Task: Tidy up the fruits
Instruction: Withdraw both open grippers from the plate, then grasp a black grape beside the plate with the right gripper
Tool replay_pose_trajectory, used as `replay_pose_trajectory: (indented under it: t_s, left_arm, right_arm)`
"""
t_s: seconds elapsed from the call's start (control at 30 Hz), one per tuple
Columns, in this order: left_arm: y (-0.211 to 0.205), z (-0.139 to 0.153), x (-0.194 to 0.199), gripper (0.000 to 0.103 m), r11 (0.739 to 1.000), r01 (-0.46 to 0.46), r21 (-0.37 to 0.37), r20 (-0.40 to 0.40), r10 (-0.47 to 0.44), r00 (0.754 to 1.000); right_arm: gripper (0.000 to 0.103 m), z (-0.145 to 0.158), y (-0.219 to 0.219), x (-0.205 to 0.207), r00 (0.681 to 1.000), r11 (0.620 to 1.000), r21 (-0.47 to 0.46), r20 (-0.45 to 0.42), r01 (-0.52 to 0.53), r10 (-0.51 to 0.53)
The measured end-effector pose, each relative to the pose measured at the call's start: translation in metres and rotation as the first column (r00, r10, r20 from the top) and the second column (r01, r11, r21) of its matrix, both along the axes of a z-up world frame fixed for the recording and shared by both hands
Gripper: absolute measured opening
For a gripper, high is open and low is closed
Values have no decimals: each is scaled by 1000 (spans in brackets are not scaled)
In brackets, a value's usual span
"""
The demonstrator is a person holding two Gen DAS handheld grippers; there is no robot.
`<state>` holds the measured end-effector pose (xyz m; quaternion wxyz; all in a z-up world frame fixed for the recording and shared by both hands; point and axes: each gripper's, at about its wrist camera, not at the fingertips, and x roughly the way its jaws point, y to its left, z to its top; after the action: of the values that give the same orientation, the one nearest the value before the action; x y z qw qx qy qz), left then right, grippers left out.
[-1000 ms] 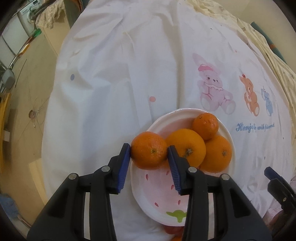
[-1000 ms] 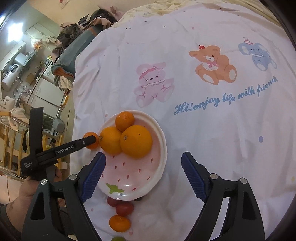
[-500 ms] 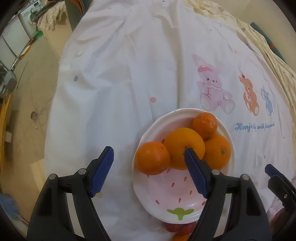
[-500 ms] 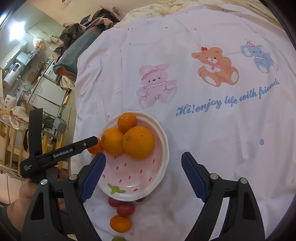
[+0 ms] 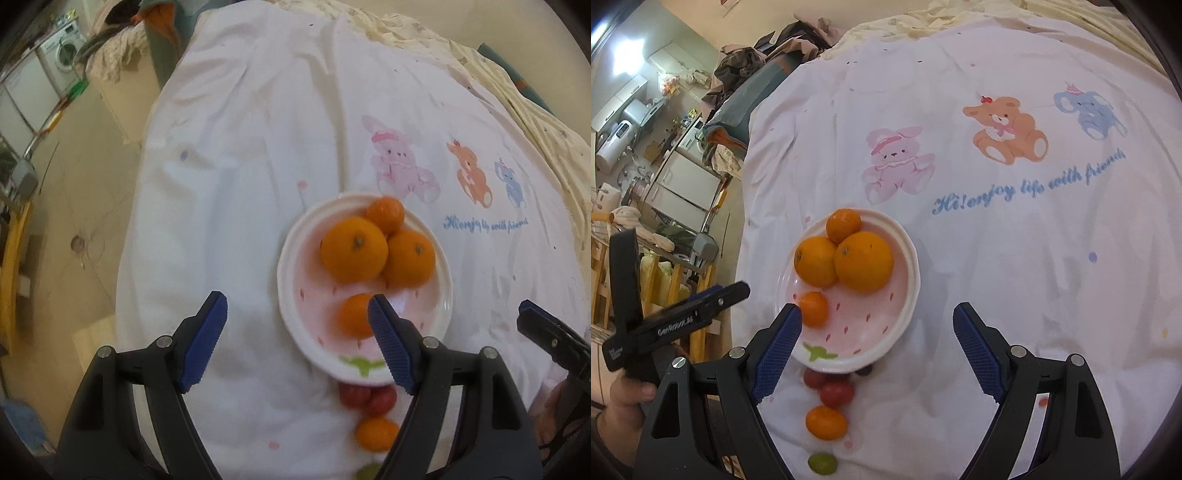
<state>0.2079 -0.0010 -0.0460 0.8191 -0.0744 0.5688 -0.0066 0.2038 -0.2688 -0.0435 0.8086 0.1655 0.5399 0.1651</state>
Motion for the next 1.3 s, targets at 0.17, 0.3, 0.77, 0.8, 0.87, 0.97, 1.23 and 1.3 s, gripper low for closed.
replay_pose_trajectory:
  t_s: [0.17,0.3,0.77,0.8,0.87,0.97,1.23,1.3]
  left_arm:
    - [6,1,-30,76,999,-22,-32,-15,21,1000]
    - [10,4,-50,76,997,-45,-62,-11,45,999]
    - [10,10,-78,76,998,-44,-35,53,46,998]
    - [11,9,-78,76,998,-46,-37,49,47,998]
    - [12,7,-78,76,998,-56,-41,42,58,997]
    - [12,7,-77,76,997,-57,-51,36,59,998]
    - [9,7,-78,76,999,-32,-44,27,33,999]
    - [9,7,-78,76,998,-34,-54,23,35,999]
  right_arm:
    - [86,0,-4,-24,1000,1000,-9,-7,11,-11]
    - [86,-4,-8,-39,999,1000,-15,-23,25,-25]
    - [86,-24,2,-56,999,994,-112,-52,2,-8]
    - [85,-26,6,-56,999,992,-127,-54,-9,2]
    - [84,-31,14,-57,998,987,-156,-60,-37,28]
    - [72,-44,28,-56,993,978,-185,-92,-95,79]
    - [51,-73,68,-44,969,928,-285,-123,-241,214]
    - [47,-81,74,-40,961,920,-285,-136,-270,239]
